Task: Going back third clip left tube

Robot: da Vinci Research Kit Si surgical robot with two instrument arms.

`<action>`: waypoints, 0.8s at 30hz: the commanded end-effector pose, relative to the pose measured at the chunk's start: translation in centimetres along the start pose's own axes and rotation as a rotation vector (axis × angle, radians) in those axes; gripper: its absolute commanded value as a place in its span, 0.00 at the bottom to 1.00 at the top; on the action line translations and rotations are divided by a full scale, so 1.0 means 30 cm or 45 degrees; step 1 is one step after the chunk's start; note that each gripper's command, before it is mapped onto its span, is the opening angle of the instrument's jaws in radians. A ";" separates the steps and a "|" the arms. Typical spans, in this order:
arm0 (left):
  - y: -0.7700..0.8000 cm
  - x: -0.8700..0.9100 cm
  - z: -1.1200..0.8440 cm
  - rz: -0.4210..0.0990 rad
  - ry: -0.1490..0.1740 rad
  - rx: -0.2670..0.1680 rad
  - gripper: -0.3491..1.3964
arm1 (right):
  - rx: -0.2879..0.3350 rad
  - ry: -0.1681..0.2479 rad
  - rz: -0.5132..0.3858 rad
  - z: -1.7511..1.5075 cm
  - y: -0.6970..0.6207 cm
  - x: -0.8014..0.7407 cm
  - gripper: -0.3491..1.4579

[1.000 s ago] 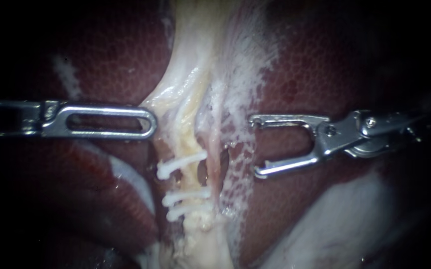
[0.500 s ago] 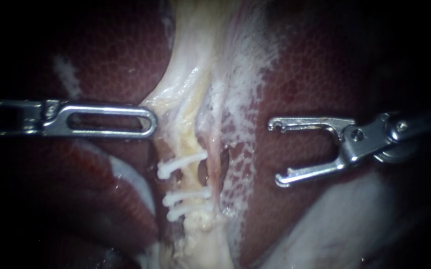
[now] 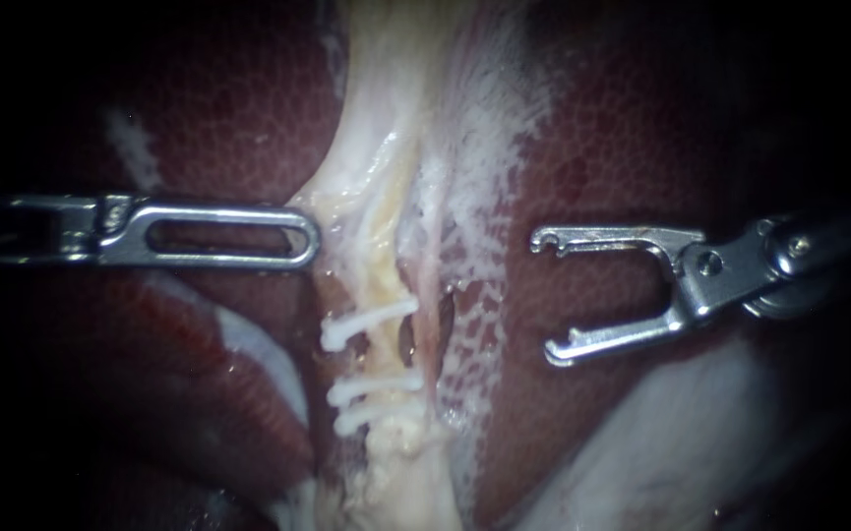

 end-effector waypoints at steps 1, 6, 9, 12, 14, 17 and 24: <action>0.0005 0.0003 0.0008 0.002 -0.004 -0.008 0.00 | 0.000 0.000 0.000 0.000 -0.0001 -0.0001 0.52; 0.0019 0.0015 0.0049 0.006 -0.003 -0.005 0.00 | 0.000 0.000 0.000 0.000 -0.0001 0.0000 0.52; 0.0016 0.0020 0.0069 0.007 0.001 0.001 0.00 | -0.001 0.000 0.000 0.000 0.0000 0.0000 0.52; 0.0017 0.0025 0.0086 0.008 0.004 -0.001 0.00 | -0.001 0.000 0.000 0.000 0.0000 0.0000 0.52; 0.0016 0.0025 0.0094 0.008 0.005 0.001 0.00 | -0.001 0.000 0.000 0.000 0.0000 0.0000 0.52; 0.0015 0.0024 0.0102 0.008 0.006 0.003 0.00 | -0.001 0.000 0.000 0.000 0.0000 -0.0001 0.52; 0.0015 0.0025 0.0103 0.008 0.006 0.003 0.00 | -0.001 0.000 0.000 0.000 0.0000 -0.0001 0.52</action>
